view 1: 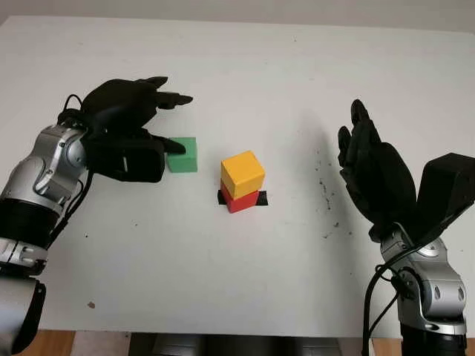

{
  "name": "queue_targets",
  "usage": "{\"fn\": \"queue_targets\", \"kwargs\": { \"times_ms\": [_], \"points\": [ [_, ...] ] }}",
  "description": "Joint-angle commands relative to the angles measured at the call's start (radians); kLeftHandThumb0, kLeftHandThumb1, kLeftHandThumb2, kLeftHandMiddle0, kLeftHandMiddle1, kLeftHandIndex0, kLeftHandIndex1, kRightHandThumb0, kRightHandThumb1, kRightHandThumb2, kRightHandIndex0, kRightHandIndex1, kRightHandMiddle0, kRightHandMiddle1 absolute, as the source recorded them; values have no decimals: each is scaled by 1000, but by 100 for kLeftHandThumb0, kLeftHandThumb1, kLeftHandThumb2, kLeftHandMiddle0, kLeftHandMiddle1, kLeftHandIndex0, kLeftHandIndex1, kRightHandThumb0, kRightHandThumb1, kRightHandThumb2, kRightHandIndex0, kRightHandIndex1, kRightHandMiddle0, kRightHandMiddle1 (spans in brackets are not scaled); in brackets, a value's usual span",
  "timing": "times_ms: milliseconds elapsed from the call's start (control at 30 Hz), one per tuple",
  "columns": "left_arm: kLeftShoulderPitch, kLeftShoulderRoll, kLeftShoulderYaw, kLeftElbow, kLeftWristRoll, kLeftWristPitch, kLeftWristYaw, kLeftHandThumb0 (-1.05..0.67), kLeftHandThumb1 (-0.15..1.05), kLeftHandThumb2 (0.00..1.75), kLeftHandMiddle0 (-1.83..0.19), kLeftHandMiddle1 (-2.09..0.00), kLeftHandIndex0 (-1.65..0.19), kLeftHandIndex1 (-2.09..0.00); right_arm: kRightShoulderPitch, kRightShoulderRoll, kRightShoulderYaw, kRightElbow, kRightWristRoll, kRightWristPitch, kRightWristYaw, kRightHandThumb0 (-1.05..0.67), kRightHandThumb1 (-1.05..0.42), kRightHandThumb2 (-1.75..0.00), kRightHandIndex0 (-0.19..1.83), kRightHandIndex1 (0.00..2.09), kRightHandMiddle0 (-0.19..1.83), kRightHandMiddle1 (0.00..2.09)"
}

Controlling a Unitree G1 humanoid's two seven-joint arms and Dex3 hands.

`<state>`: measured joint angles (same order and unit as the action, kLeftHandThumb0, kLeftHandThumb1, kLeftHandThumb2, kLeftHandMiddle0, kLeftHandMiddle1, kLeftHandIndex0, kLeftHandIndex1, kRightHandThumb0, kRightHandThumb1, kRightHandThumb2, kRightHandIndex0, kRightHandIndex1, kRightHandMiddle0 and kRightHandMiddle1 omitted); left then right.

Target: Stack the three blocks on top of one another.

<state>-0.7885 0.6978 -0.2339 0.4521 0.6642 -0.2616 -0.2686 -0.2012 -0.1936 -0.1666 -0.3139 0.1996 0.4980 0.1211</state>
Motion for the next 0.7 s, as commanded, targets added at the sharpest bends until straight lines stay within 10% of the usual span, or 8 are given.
{"fn": "queue_targets", "kwargs": {
  "times_ms": [0,667],
  "points": [
    [30,9,18,-27,-17,6,10,-88,103,11,-5,-4,-33,-2,5,-13,-4,-9,-4,-7,0,-80,-105,-85,-19,0,-19,0],
    [67,3,73,-34,-92,-13,188,-91,105,65,-1,-5,-13,-4,20,-23,11,-14,-32,-6,18,-79,-105,-81,-19,0,-19,0]
  ]
}}
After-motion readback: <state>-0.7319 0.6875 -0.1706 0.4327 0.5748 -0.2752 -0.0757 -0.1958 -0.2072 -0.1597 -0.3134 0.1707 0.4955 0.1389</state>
